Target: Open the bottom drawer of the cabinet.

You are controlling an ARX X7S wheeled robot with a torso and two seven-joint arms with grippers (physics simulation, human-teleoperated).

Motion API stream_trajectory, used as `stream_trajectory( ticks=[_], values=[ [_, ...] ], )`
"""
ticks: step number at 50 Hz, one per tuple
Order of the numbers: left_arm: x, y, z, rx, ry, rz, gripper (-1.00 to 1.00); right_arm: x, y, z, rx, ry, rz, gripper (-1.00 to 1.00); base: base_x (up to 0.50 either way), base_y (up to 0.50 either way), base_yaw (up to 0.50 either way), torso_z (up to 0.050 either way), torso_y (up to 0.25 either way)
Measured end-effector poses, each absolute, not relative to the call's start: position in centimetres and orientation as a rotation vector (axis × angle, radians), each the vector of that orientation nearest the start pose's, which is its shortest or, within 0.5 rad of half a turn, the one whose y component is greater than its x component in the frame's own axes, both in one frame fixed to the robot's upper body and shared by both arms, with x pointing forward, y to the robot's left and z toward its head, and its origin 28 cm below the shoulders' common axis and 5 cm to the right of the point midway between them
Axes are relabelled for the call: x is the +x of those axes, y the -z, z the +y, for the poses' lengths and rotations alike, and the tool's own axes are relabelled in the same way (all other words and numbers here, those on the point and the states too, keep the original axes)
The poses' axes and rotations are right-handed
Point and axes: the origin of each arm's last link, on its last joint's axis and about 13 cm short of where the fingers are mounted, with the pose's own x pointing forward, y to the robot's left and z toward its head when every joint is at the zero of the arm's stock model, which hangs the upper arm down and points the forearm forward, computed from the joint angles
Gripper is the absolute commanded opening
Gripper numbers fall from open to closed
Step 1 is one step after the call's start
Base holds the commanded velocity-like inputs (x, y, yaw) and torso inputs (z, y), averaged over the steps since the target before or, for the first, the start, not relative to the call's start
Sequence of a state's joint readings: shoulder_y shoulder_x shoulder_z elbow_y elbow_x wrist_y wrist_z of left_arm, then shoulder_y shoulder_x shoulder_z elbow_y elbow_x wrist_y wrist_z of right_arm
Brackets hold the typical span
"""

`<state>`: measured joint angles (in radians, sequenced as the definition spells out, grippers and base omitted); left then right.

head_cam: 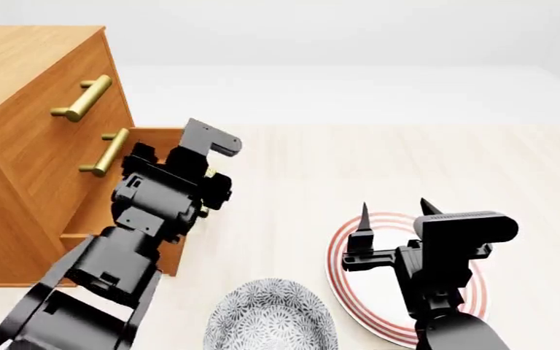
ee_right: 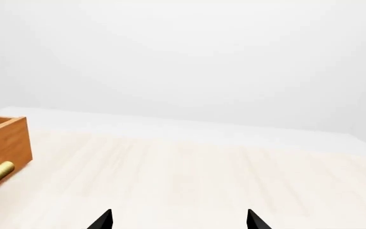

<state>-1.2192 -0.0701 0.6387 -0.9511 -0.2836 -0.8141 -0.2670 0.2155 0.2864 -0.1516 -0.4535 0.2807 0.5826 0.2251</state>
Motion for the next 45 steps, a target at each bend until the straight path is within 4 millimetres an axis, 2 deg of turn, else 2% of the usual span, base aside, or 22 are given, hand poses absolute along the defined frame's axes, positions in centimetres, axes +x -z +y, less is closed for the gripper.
stream_trajectory(
  ticks=[23,45],
  values=[
    [40.1,-17.3,21.1,0.077,-0.043,0.791,1.00,23.4,-11.5,-11.3,-0.076,-0.033,-0.038,1.00,0.00,0.00,0.00,0.000,0.000],
    [39.7,-17.0,21.7,-0.042,-0.012,0.875,1.00,23.5,-11.4,-11.2,-0.076,-0.034,-0.035,1.00,0.00,0.00,0.00,0.000,0.000]
  ],
)
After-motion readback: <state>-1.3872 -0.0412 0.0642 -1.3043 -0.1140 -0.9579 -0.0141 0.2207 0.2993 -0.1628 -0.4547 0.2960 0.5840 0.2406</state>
